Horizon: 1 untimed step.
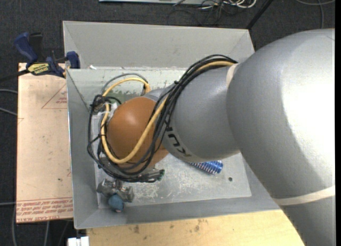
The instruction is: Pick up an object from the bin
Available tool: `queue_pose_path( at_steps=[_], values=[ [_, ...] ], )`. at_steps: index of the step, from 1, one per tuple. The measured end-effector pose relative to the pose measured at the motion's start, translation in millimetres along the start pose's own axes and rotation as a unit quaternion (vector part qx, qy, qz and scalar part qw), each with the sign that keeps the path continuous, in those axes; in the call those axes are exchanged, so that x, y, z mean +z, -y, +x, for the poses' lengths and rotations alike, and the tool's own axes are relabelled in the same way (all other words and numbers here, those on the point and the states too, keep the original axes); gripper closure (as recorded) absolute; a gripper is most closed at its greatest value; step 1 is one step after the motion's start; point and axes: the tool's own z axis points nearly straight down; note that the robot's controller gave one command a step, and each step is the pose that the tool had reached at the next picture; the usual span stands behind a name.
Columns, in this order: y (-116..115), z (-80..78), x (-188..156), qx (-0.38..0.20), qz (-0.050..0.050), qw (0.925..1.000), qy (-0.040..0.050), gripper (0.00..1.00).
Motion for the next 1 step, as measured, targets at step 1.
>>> queue_pose_path(
  at_steps=[1],
  values=[
    [4.4, 6.0, -147.4, 0.023, 0.004, 0.9997, 0.0041, 1.0]
  ],
)
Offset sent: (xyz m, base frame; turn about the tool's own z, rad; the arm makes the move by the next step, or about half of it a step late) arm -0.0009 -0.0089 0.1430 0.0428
